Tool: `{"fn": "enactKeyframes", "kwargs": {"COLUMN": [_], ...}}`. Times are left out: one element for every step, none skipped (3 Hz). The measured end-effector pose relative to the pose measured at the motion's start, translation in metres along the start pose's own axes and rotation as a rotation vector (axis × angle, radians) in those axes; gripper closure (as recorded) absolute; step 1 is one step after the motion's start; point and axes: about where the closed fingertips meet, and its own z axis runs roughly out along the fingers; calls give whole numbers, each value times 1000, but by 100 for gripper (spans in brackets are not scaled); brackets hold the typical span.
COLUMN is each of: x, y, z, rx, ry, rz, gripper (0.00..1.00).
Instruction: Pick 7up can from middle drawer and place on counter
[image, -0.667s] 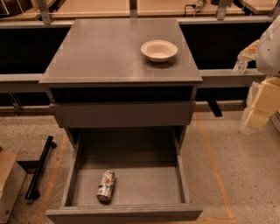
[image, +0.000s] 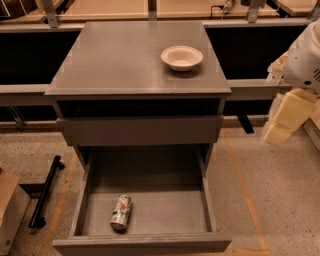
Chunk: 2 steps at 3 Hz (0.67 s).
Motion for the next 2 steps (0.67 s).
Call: {"fn": "enactKeyframes", "kwargs": {"x": [-27, -59], "y": [-7, -13], "z": [49, 96], "rx": [-44, -47], "ry": [-39, -37], "rz": [145, 261], "gripper": [0, 0]}}
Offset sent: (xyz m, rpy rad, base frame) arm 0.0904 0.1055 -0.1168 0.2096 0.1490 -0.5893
